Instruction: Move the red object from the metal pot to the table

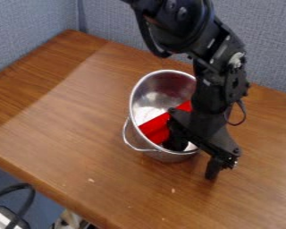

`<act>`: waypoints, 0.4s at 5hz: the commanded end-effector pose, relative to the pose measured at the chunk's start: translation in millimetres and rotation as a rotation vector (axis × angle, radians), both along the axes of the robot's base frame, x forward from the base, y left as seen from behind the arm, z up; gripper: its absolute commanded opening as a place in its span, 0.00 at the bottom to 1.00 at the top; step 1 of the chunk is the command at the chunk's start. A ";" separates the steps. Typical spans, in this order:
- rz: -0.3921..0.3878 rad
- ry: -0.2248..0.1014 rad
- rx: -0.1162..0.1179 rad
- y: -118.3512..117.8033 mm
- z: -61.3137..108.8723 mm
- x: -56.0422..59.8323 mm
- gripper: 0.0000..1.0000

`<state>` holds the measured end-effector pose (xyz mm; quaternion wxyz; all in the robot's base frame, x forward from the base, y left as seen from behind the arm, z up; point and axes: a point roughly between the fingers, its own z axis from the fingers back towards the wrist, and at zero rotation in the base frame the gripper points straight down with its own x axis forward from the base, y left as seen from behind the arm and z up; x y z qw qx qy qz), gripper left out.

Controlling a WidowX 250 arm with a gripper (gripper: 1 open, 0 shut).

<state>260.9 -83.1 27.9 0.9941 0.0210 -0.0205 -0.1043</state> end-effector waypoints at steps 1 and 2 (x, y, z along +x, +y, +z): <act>-0.048 -0.030 -0.002 11.2 2.7 12.3 1.00; -0.102 -0.035 -0.003 19.2 -0.5 19.6 0.00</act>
